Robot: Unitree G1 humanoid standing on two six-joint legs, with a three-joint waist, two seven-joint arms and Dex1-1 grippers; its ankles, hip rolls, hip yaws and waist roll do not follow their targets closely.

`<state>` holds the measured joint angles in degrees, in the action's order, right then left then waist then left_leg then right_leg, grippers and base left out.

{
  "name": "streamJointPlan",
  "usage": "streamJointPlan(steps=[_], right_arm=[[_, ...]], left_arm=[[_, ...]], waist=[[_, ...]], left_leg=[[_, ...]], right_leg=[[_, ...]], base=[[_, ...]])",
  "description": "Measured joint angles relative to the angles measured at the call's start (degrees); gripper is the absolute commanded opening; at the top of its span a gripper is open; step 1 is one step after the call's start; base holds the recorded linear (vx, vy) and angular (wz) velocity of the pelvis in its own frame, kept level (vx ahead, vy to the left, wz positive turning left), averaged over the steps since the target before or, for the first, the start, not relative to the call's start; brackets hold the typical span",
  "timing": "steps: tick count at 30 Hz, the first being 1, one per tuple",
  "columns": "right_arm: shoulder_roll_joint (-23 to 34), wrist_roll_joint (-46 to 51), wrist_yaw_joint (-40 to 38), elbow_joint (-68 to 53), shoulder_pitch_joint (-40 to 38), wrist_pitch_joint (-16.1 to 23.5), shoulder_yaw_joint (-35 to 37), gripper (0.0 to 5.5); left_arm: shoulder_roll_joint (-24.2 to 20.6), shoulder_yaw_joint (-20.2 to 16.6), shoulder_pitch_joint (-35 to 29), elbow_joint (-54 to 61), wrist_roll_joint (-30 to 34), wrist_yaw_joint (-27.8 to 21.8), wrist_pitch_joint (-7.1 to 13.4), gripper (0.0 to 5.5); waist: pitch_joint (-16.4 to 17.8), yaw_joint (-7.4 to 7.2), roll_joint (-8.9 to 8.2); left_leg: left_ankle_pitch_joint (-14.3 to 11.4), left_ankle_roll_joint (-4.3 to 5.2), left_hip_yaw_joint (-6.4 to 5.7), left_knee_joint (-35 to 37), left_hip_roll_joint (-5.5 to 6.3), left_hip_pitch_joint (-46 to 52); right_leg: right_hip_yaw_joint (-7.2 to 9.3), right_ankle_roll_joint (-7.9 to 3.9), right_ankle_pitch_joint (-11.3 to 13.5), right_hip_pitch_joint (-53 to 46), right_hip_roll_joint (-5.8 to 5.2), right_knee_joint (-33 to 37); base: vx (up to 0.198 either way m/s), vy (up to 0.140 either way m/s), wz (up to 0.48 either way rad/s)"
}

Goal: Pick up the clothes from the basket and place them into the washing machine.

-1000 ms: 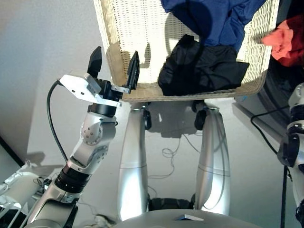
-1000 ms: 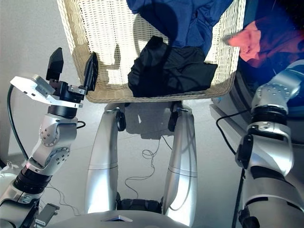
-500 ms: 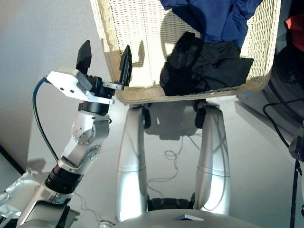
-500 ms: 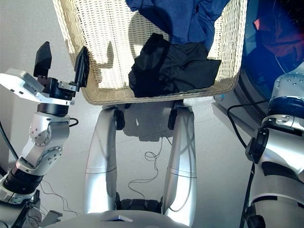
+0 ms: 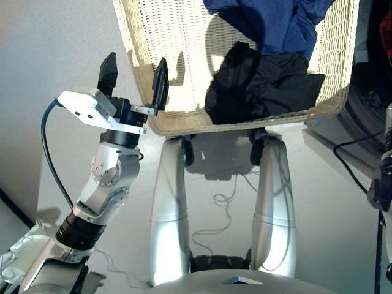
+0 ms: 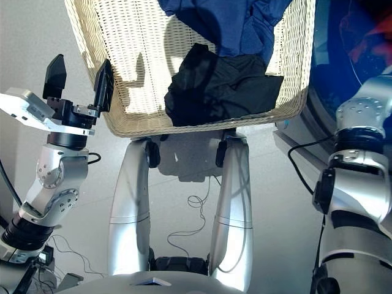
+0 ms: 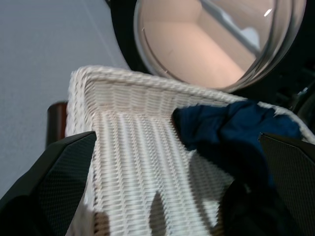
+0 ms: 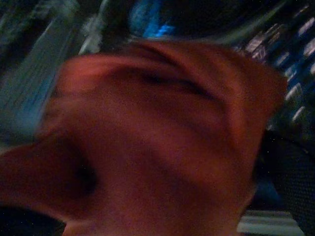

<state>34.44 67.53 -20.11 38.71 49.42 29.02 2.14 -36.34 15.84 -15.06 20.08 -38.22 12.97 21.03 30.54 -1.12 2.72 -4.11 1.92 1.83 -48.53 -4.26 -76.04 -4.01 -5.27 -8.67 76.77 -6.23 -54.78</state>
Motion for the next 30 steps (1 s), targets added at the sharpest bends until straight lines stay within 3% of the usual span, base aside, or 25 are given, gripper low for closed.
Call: streamJointPlan(steps=[4,8,15,20,27,30], right_arm=[[-7.96,-6.67,-0.05,-8.97,-7.06,-1.08,-4.95,5.50],[-10.74,-13.94,0.11,-16.09,-12.32,-3.47,-9.26,5.50],[-7.69,-36.36,0.71,-27.35,-20.38,-8.80,-13.07,5.50],[-4.83,-48.36,0.66,-35.17,-24.84,-9.86,-13.73,5.50],[-3.93,-55.91,0.70,-40.67,-27.17,-10.23,-16.08,5.50],[-3.92,-55.87,0.77,-43.13,-28.13,-10.09,-16.39,5.50]], left_arm=[[1.00,-0.01,0.48,-0.09,0.07,0.60,-0.07,5.50],[1.25,-0.06,0.48,-0.10,0.14,1.22,-0.11,5.50],[1.30,-0.68,0.87,-0.08,1.76,1.26,-0.10,5.50],[1.35,-0.73,0.90,0.00,4.90,1.78,-0.09,5.50],[1.39,-0.16,1.12,-0.57,8.21,2.97,-0.04,5.50],[0.98,2.43,-0.85,-5.86,14.61,4.41,-0.21,5.50]], waist=[[0.11,-0.87,-0.50],[0.11,-1.76,-0.50],[0.12,-2.02,-0.51],[0.13,-2.39,-0.54],[0.05,-3.24,-1.23],[0.08,-3.79,-1.78]], left_leg=[[-0.03,0.06,0.05,1.45,-0.23,1.14],[-0.15,0.18,0.19,1.69,-0.21,1.11],[-0.12,0.17,0.43,2.30,-0.44,1.50],[-0.13,0.19,0.39,2.34,-0.47,2.13],[-0.16,0.25,0.29,3.47,-0.60,5.34],[-0.06,0.29,0.27,5.23,-0.64,8.08]], right_leg=[[-0.78,-0.36,0.37,-0.92,0.68,1.95],[-0.84,-0.21,0.53,-0.83,0.74,2.24],[-0.81,-0.26,0.52,-0.96,0.83,2.66],[-0.67,-0.20,0.55,-1.67,0.89,2.81],[-0.66,-0.24,0.57,-4.81,1.08,4.01],[-0.53,-0.18,0.95,-7.46,1.17,5.84]], base=[[0.000,0.000,0.000],[0.000,0.000,0.000],[0.000,0.000,0.000],[0.000,0.000,0.000],[0.000,0.000,0.000],[0.000,0.000,0.000]])
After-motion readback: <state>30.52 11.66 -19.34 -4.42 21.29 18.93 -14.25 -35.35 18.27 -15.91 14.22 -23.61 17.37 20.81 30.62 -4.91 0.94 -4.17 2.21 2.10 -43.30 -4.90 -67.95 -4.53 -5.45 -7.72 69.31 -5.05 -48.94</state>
